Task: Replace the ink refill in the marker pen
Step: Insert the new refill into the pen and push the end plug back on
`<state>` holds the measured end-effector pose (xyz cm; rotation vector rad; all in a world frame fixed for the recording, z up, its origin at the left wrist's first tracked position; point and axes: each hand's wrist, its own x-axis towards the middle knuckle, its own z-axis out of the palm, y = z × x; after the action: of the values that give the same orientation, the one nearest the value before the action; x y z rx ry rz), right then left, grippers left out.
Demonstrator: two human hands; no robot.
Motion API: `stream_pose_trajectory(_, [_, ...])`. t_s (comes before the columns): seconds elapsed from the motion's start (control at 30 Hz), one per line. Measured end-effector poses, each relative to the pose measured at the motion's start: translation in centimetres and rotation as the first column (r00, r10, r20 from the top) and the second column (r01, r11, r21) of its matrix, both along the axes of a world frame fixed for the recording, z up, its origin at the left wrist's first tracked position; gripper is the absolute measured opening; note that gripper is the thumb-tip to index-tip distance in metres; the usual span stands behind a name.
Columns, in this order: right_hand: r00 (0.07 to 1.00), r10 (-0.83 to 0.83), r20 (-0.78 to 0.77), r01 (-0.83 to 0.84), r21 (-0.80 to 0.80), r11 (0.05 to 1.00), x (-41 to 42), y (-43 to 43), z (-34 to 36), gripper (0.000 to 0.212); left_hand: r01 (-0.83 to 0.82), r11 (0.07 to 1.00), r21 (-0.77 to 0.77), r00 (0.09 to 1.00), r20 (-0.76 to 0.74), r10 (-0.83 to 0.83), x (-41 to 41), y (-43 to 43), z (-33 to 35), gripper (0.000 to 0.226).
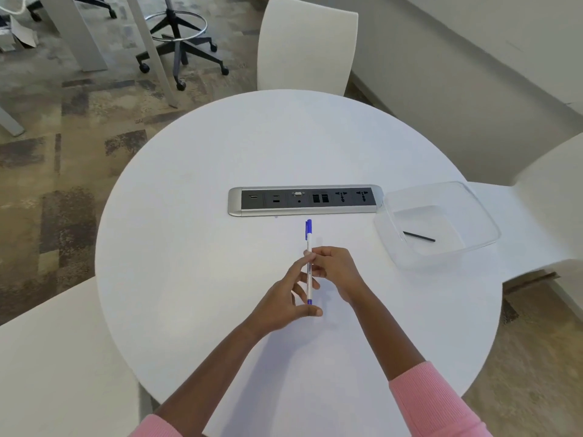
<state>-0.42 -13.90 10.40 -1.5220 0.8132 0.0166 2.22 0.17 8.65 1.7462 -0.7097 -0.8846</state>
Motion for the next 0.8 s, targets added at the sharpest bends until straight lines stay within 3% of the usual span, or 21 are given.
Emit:
stream_pose_trajectory(0.1, [1.000,-0.017,0.005,0.017,0.039,0.999,0.0,0.1,0.1,0.015,0.021,1.000,0.002,0.999,0.045,-0.021,0.4,0.2,0.4,0.079])
stream_pose_trajectory(0.27, [1.000,-0.016,-0.016,0.017,0.052,0.998,0.2,0.0,0.4,0.019,0.065,0.998,0.028,0.991,0.113,-0.068,0.4,0.5,0.2,0.037])
stream_pose_trajectory(0.5, [1.000,0.013,-0.015,-0.013,0.056,0.998,0.1,0.6,0.6,0.011,0.008,1.000,0.002,0.988,0.152,-0.008,1.4,0.4,-0.2,0.025])
stream_pose_trajectory(0.63, [0.999,-0.050,-0.022,0.049,-0.039,0.998,-0.2,0.3,0.1,0.012,0.005,1.000,-0.003,0.984,0.175,-0.005,2.3,0.3,0.1,0.024])
stream_pose_trajectory(0.8, [0.994,-0.080,-0.073,0.060,-0.246,0.967,-0.3,-0.1,-0.5,0.017,-0.154,0.983,0.103,0.953,0.278,0.120,2.6,0.5,-1.1,0.007])
